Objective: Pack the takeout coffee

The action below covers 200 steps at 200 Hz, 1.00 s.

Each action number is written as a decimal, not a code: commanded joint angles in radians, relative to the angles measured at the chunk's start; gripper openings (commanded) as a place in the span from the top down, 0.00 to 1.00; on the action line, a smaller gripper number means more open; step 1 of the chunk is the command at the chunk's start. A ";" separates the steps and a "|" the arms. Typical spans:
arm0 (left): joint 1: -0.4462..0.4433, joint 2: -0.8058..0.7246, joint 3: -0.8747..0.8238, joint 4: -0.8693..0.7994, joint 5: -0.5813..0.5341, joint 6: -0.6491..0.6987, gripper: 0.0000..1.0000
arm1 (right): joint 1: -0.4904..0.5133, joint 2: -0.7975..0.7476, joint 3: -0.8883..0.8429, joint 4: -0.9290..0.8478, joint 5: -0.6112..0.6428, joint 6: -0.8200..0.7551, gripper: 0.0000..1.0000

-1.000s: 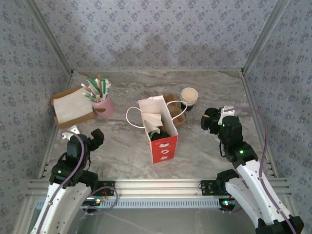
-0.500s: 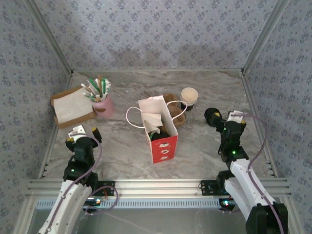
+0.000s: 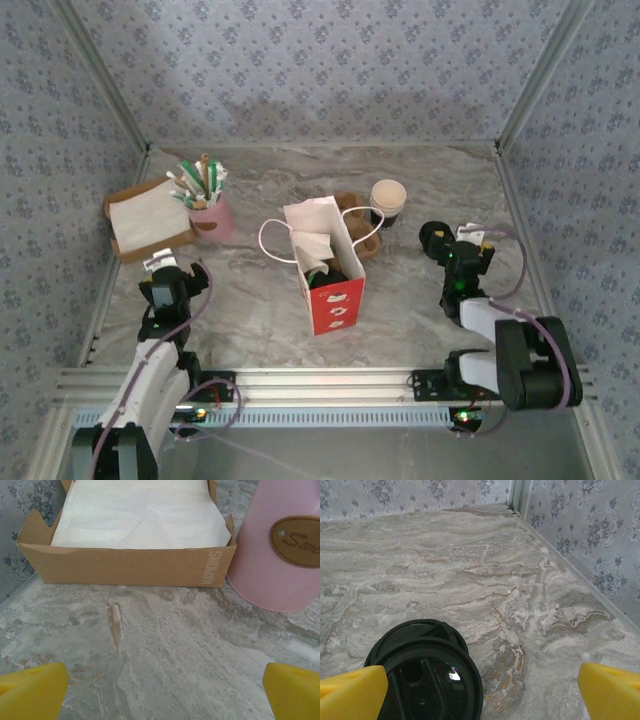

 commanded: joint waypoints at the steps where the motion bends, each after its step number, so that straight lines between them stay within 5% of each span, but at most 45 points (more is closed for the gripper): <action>1: 0.007 0.066 0.017 0.197 -0.027 0.007 0.00 | 0.010 0.043 -0.012 0.179 0.014 -0.067 0.00; 65: 0.011 0.419 0.075 0.518 0.016 0.112 0.00 | 0.014 0.191 0.017 0.273 -0.046 -0.131 0.00; 127: 0.005 0.578 0.129 0.650 0.114 0.164 0.00 | -0.032 0.298 0.050 0.319 -0.168 -0.119 0.00; 170: -0.002 0.700 0.109 0.842 0.152 0.190 0.01 | -0.036 0.275 0.105 0.173 -0.209 -0.128 0.00; 200: -0.003 0.753 0.177 0.765 0.169 0.198 0.00 | -0.039 0.272 0.113 0.153 -0.219 -0.126 0.00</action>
